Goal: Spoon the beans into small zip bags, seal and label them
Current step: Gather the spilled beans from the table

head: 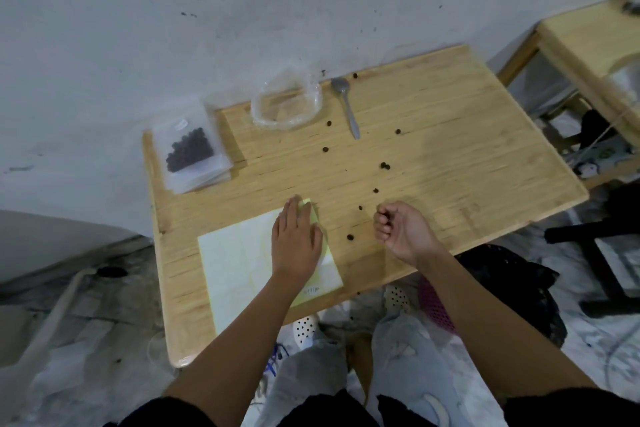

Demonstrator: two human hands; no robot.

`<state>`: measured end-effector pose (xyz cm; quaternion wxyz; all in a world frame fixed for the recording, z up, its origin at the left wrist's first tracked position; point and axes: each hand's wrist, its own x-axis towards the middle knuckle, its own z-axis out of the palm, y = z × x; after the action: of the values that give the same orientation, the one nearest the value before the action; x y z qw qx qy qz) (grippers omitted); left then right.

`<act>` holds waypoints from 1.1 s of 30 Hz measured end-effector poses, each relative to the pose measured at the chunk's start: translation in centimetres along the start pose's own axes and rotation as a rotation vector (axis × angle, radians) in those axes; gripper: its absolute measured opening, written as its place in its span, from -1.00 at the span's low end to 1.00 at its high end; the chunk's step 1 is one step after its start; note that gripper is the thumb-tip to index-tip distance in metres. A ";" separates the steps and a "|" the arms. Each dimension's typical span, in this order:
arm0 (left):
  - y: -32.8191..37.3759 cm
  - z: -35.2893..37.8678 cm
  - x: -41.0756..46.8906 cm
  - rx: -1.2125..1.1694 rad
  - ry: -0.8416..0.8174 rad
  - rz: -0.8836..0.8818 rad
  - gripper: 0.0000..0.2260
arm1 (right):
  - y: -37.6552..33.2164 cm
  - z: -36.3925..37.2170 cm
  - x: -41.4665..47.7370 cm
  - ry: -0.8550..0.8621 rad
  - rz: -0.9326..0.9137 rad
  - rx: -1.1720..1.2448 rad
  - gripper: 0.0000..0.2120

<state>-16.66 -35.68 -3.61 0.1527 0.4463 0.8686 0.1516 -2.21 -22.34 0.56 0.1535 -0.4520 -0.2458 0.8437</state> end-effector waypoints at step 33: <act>-1.4 1.1 -1.7 -0.014 0.067 0.079 -0.47 | 2.5 1.9 -0.2 -0.024 -0.300 -1.221 -0.88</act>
<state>-16.29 -37.72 -4.97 0.1207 0.4737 0.8540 0.1783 -3.74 -25.08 0.21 -0.0183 -0.4094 -0.7457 0.5254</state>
